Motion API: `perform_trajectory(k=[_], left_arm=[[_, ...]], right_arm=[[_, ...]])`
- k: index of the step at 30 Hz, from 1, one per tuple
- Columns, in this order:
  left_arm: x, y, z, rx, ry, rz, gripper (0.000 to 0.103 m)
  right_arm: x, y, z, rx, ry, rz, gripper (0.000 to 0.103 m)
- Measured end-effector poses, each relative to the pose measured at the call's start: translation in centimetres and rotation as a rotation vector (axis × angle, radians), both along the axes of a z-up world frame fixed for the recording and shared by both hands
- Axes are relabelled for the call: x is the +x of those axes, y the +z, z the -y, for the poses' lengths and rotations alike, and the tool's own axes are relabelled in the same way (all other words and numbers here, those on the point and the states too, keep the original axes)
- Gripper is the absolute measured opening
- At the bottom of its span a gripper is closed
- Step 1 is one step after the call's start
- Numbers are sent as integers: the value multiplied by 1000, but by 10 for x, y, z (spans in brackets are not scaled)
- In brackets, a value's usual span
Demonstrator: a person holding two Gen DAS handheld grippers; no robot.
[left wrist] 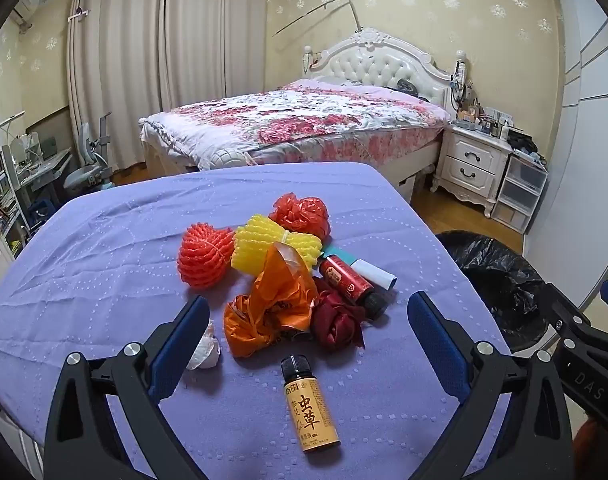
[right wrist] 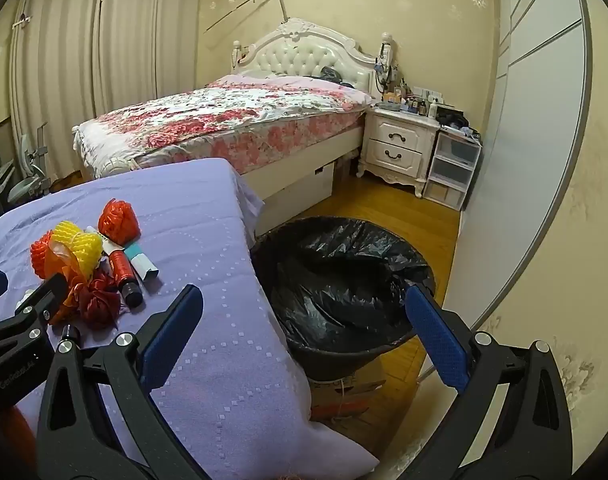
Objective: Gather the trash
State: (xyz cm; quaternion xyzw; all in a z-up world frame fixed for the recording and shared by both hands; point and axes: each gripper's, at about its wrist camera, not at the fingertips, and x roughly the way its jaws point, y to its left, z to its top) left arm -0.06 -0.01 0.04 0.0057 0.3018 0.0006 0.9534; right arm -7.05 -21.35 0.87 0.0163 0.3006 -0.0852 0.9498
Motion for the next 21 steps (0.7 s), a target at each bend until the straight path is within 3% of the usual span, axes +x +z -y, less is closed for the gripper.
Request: perform_trajectory(k=[21], left_arm=[[0,2,-3,-4,7,-6,97]], right_arm=[[0,-3,1,1,0,-2,99]])
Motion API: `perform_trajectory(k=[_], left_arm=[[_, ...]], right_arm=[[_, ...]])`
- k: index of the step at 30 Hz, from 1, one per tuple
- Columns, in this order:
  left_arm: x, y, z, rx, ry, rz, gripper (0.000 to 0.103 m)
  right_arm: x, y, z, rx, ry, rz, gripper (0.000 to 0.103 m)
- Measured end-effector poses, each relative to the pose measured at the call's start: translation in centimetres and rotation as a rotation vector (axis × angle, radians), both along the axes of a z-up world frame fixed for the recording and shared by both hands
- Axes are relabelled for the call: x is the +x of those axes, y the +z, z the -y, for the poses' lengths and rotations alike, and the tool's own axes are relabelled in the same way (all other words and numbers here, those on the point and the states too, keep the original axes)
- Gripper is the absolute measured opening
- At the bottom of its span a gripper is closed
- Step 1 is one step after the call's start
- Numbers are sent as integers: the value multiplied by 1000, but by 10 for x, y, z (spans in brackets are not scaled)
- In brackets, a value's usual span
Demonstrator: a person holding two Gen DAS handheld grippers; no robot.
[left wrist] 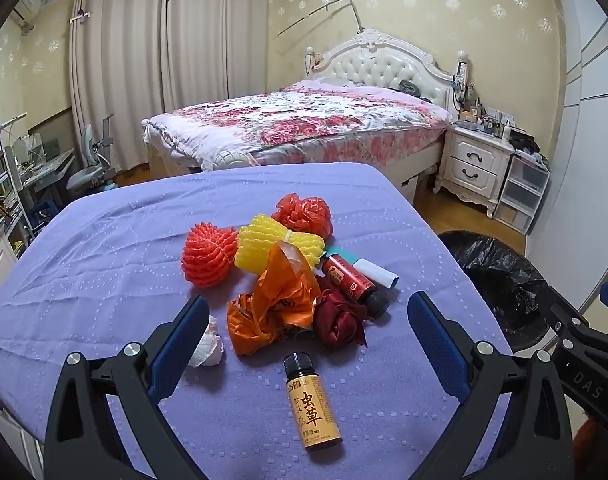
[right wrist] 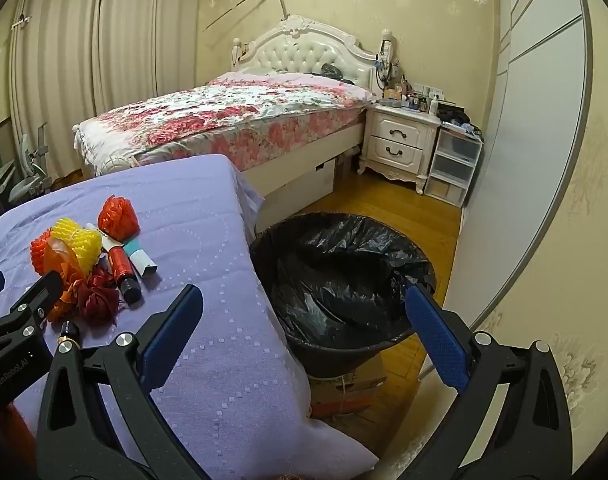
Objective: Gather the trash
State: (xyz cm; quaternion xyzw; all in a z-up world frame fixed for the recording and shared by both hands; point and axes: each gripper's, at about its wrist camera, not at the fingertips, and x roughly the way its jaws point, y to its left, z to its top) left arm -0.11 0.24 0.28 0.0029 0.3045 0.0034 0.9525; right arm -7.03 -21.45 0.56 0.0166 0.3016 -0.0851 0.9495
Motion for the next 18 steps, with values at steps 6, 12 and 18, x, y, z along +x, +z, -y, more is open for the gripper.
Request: perform_trajectory(k=[6,12,18], left_arm=[[1,-6,0,3,3,-2,97],[2,-8,1,5,6,-9,97],[2,-9,1,5,5,-12,97]], right_arm=[[1,-1,0,0,0,-3,99],[1,-2,0,1,-1,-5,99],[1,-3,0,2,0,-7,99]])
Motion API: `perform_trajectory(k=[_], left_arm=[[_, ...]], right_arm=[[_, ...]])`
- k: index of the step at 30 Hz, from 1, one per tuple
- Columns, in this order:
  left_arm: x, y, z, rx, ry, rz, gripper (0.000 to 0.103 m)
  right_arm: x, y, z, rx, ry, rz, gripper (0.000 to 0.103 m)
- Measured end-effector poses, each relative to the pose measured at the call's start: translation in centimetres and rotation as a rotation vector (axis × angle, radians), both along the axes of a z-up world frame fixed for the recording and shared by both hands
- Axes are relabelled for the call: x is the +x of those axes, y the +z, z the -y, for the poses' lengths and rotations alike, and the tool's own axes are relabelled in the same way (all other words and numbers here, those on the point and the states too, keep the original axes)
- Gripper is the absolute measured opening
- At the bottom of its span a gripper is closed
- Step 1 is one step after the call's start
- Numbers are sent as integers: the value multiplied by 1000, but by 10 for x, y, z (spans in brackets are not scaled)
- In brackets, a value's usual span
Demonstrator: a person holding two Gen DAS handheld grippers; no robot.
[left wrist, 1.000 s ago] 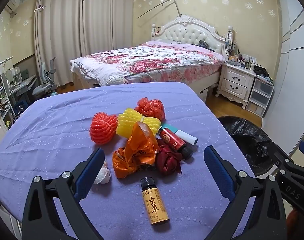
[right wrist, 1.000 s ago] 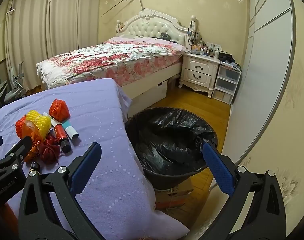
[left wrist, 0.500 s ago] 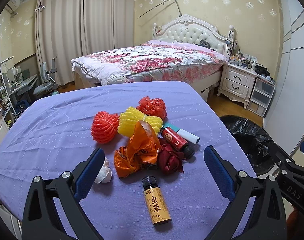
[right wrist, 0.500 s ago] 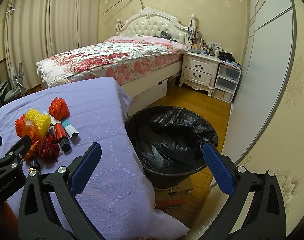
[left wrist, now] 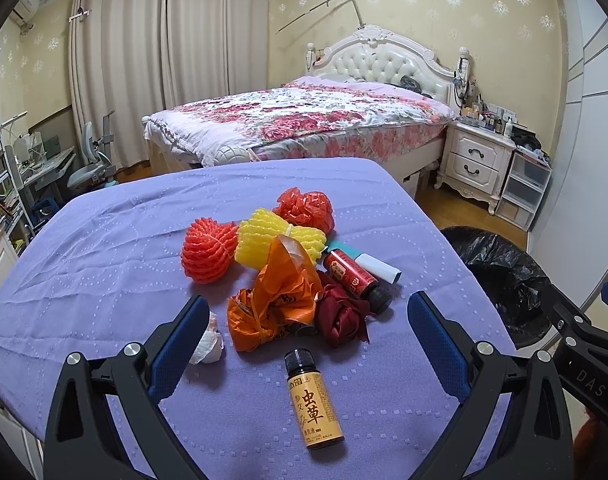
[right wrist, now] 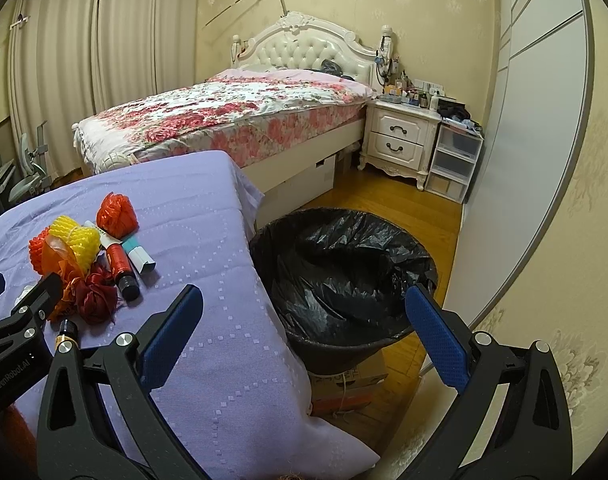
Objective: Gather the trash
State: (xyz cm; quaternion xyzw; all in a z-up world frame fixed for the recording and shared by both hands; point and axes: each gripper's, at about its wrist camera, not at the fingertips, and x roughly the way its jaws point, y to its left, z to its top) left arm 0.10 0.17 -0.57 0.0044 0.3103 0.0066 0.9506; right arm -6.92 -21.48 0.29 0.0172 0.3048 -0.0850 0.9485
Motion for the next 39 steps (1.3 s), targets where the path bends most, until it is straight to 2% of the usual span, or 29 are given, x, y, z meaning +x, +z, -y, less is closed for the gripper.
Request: perform_trajectory(k=[39], left_arm=[[-2,-10,4,5,-5,-11,97]], right_arm=[[0,-8,0,6,0,-10,99]])
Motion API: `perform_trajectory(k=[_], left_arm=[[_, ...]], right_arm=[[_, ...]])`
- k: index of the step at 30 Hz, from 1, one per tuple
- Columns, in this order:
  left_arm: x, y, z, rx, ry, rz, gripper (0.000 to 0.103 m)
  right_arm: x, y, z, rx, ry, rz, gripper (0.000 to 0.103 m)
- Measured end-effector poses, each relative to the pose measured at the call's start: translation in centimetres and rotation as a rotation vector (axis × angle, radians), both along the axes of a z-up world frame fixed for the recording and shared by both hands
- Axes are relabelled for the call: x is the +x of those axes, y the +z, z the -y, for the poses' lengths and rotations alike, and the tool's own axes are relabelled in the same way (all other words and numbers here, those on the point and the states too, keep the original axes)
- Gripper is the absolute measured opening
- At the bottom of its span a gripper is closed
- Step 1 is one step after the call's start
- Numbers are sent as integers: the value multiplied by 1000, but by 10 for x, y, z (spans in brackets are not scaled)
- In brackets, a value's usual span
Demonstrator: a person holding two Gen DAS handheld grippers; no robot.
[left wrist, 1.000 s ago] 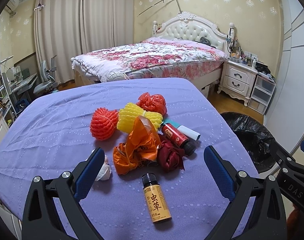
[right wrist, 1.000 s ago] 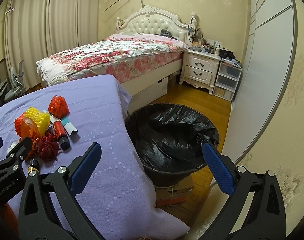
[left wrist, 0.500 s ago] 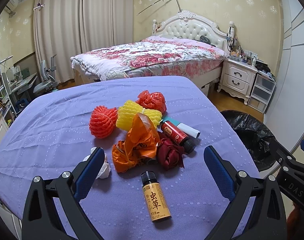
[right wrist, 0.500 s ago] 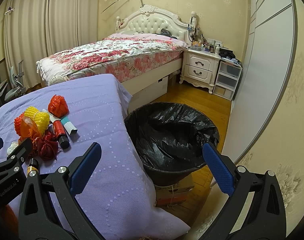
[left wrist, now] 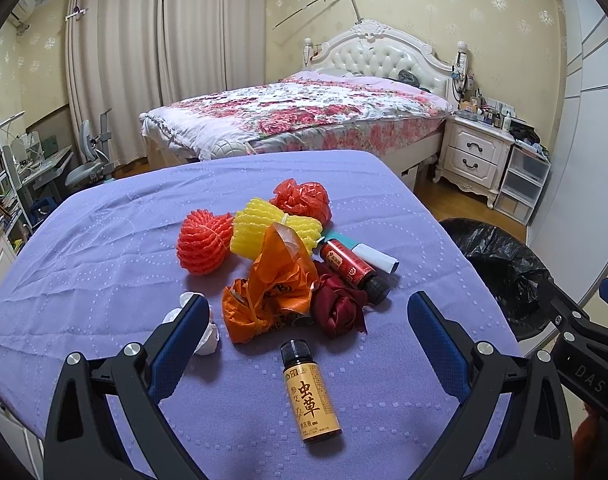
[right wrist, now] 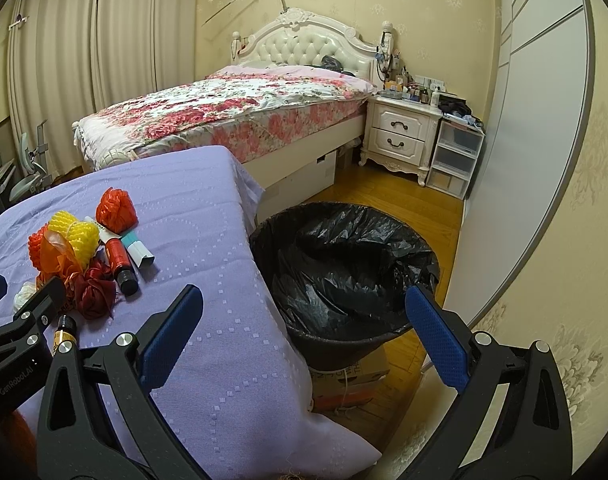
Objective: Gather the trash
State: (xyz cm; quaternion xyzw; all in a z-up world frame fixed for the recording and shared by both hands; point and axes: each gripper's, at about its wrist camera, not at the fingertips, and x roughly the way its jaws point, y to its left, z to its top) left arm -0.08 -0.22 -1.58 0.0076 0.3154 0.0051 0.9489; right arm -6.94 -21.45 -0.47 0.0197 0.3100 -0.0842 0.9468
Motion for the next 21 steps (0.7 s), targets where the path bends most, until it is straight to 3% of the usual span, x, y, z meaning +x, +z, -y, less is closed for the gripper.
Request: perform_trajectory(k=[21], left_arm=[[-2,-1,1,-7,-17,-29,96]], right_arm=[[-4,-14,-2,-6,1,-8,99]])
